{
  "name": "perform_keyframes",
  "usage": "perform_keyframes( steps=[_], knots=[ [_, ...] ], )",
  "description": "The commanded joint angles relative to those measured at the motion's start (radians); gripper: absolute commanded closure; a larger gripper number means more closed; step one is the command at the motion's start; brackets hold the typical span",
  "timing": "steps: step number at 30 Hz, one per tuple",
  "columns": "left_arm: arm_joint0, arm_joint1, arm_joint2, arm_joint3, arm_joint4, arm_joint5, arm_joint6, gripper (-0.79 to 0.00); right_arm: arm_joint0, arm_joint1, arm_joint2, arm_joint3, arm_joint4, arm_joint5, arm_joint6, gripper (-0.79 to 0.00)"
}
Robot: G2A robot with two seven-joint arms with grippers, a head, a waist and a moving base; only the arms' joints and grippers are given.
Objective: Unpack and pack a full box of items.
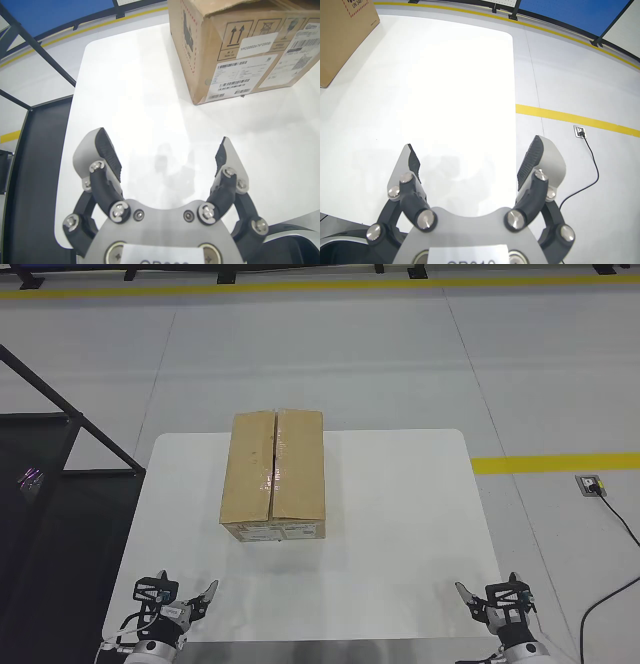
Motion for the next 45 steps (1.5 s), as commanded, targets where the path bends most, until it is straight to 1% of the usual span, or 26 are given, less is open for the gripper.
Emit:
perform_keyframes(
  steps=[1, 17, 20, 22, 26, 30, 34, 35, 37, 45],
  knots=[
    [0.0, 0.0, 0.0, 0.0, 0.0, 0.0, 0.0, -0.785, 0.0, 0.0, 0.0, 0.0, 0.0, 0.0, 0.0, -0.784],
    [0.0, 0.0, 0.0, 0.0, 0.0, 0.0, 0.0, -0.785, 0.0, 0.0, 0.0, -0.003, -0.003, -0.002, -0.005, -0.785],
    [0.005, -0.002, 0.001, 0.007, -0.036, -0.033, 0.056, -0.785, -0.021, 0.002, -0.015, -0.034, -0.101, -0.012, -0.071, -0.785],
    [0.0, -0.006, -0.004, 0.021, -0.095, -0.051, 0.099, -0.785, -0.036, 0.002, -0.036, -0.07, -0.183, -0.007, -0.1, -0.785],
    [-0.055, -0.01, -0.022, 0.067, -0.217, -0.104, 0.147, -0.785, -0.044, 0.001, -0.099, -0.132, -0.369, 0.026, -0.119, -0.785],
    [-0.129, -0.011, -0.036, 0.092, -0.25, -0.117, 0.164, -0.785, -0.005, -0.008, -0.189, -0.156, -0.538, 0.104, -0.067, -0.785],
    [-0.185, -0.013, -0.042, 0.101, -0.264, -0.114, 0.166, -0.785, 0.06, -0.021, -0.287, -0.159, -0.681, 0.164, 0.023, -0.785],
    [-0.195, -0.013, -0.044, 0.104, -0.264, -0.115, 0.159, -0.785, 0.074, -0.026, -0.308, -0.16, -0.699, 0.184, 0.052, -0.785],
    [-0.195, -0.013, -0.044, 0.104, -0.264, -0.115, 0.159, -0.785, 0.089, -0.033, -0.338, -0.168, -0.692, 0.189, 0.081, -0.785],
    [-0.195, -0.013, -0.044, 0.104, -0.264, -0.115, 0.159, -0.785, 0.089, -0.033, -0.338, -0.168, -0.692, 0.189, 0.081, -0.785]
  ],
)
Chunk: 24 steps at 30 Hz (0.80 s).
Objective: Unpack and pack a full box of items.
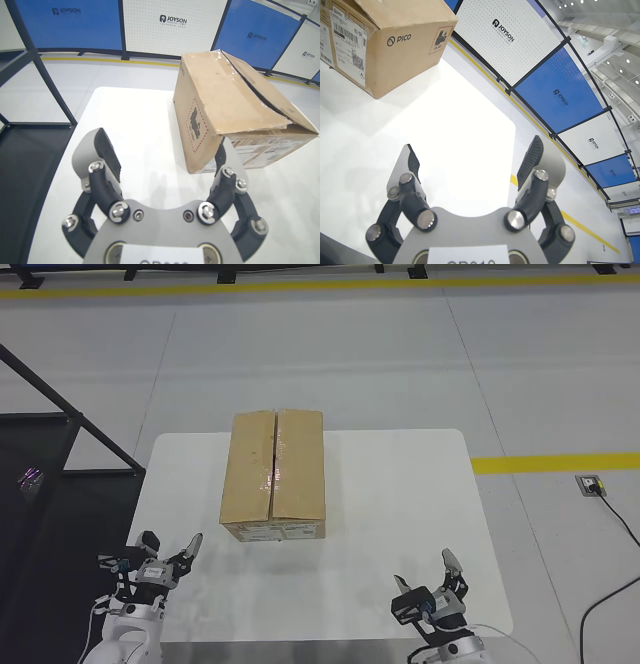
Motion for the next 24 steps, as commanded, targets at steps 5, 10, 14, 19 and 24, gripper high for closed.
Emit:
perform_keyframes(
  steps=[5, 10, 14, 19, 24],
  knots=[
    [-0.001, 0.0, -0.001, 0.001, -0.001, 0.005, -0.001, -0.785, 0.004, -0.001, -0.004, -0.007, 0.008, -0.005, -0.009, -0.785],
    [-0.059, -0.005, 0.009, 0.038, -0.025, 0.039, -0.023, -0.785, 0.111, -0.016, -0.071, 0.047, 0.0, -0.026, -0.001, -0.785],
    [-0.129, -0.007, 0.014, 0.12, -0.045, 0.025, -0.048, -0.785, 0.227, -0.039, -0.158, 0.118, -0.102, 0.014, 0.088, -0.785],
    [-0.23, -0.013, 0.064, 0.245, -0.015, 0.012, -0.028, -0.785, 0.336, -0.069, -0.247, 0.181, -0.146, 0.03, 0.148, -0.785],
    [-0.301, -0.019, 0.112, 0.331, 0.011, -0.015, -0.011, -0.785, 0.374, -0.085, -0.269, 0.218, -0.136, 0.056, 0.137, -0.785]
  ],
)
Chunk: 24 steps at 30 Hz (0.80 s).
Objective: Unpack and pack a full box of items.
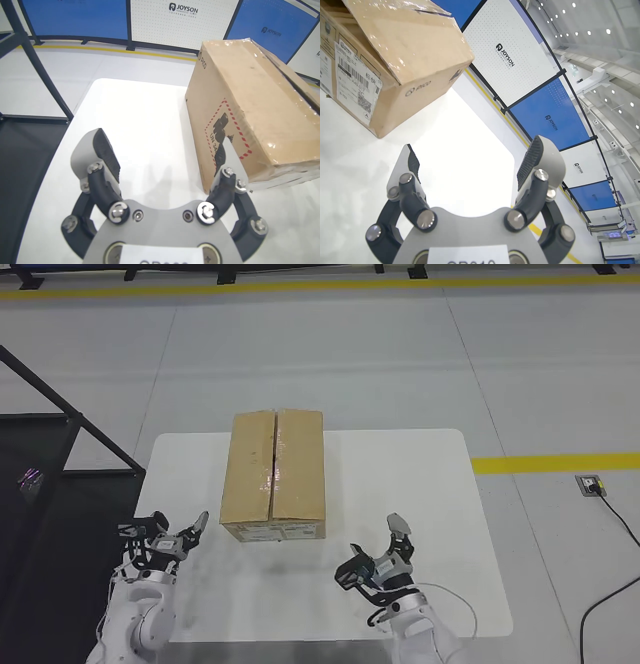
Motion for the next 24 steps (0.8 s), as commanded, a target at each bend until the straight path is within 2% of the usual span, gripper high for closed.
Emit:
perform_keyframes(
  steps=[1, 6, 17, 21, 24],
  knots=[
    [-0.023, -0.003, 0.018, 0.025, 0.007, -0.007, 0.003, -0.785, 0.013, -0.006, -0.006, 0.021, -0.065, 0.043, 0.039, -0.785],
    [-0.062, -0.01, 0.058, 0.052, 0.017, -0.005, -0.002, -0.785, 0.077, -0.039, -0.099, 0.051, -0.1, 0.059, 0.079, -0.785],
    [-0.064, -0.011, 0.06, 0.052, 0.019, -0.003, -0.003, -0.785, 0.077, -0.039, -0.099, 0.051, -0.1, 0.059, 0.079, -0.785],
    [-0.061, -0.011, 0.06, 0.049, 0.02, -0.001, -0.005, -0.785, 0.079, -0.043, -0.117, 0.042, -0.066, -0.006, 0.006, -0.785],
    [-0.053, -0.011, 0.066, 0.031, 0.04, -0.004, -0.014, -0.785, 0.103, -0.053, -0.142, 0.06, -0.074, -0.04, 0.004, -0.785]
  ],
)
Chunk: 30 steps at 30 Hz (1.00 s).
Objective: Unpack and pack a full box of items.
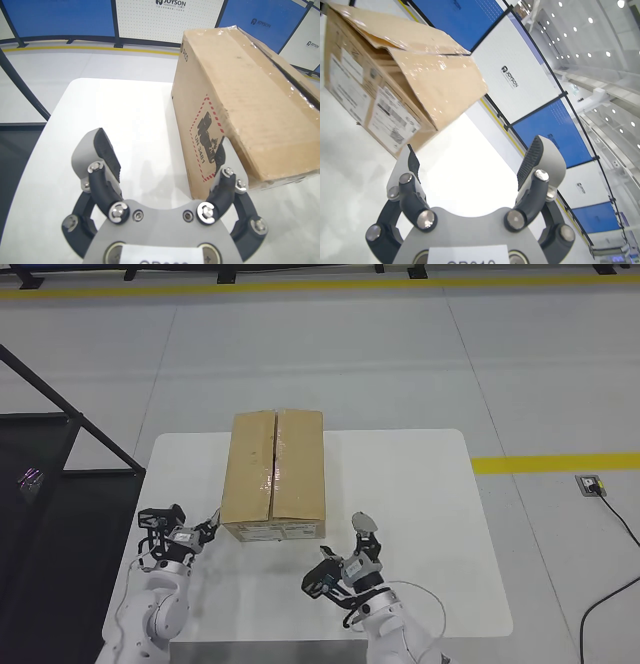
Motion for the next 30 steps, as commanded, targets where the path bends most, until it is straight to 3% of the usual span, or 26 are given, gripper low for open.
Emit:
perform_keyframes(
  steps=[1, 16, 30],
  knots=[
    [0.004, 0.0, 0.005, -0.008, 0.012, -0.003, -0.004, -0.785, 0.019, -0.008, -0.019, 0.014, -0.002, -0.021, -0.001, -0.785],
    [0.023, -0.006, 0.049, -0.04, 0.065, -0.047, 0.011, -0.785, 0.186, -0.091, -0.097, 0.19, 0.009, 0.02, 0.099, -0.785],
    [0.019, -0.009, 0.093, -0.068, 0.127, -0.087, -0.011, -0.785, 0.202, -0.133, -0.077, 0.245, -0.032, 0.14, 0.089, -0.785]
  ],
)
